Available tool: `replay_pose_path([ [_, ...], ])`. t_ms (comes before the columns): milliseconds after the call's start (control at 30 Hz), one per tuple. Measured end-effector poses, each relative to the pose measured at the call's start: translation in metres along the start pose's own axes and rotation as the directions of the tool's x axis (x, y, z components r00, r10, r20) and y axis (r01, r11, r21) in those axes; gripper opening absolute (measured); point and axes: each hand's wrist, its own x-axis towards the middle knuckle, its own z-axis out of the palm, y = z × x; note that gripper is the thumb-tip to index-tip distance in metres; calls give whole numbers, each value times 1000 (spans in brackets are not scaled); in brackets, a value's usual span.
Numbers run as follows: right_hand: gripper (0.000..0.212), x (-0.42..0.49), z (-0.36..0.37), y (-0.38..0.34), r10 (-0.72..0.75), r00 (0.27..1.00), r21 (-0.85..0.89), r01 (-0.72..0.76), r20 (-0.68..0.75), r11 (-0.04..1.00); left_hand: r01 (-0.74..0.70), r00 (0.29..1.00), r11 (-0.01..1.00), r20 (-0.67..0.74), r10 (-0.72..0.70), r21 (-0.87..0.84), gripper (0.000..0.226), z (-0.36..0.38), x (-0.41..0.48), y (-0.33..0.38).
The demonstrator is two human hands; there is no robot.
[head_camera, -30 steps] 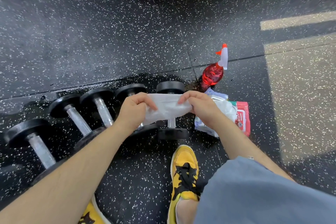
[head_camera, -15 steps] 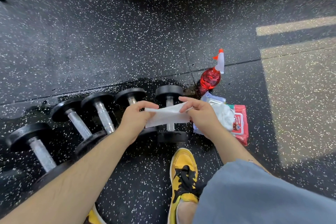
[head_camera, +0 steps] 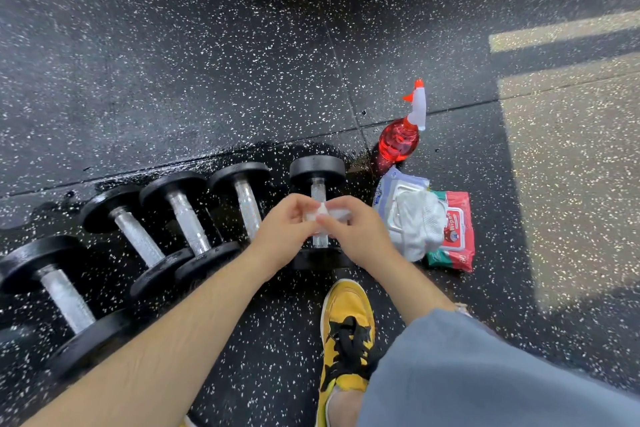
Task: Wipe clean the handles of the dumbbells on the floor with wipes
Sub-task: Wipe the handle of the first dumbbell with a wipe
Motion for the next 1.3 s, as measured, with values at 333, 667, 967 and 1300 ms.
replay_pose_path([
  [333,12,50,32,32,-82,927,-70,60,-366,996,-389,921,501,305,244,773,71,-29,7,-52],
  [667,10,79,59,32,-592,785,-638,363,-184,679,-552,833,364,474,286,750,68,-47,21,-74],
  [967,15,82,63,26,63,880,26,-57,-471,998,-554,828,391,438,349,735,63,-49,16,-82],
  [1300,17,87,73,19,-601,799,-815,357,13,456,-566,817,358,445,367,743,57,-52,16,-84],
])
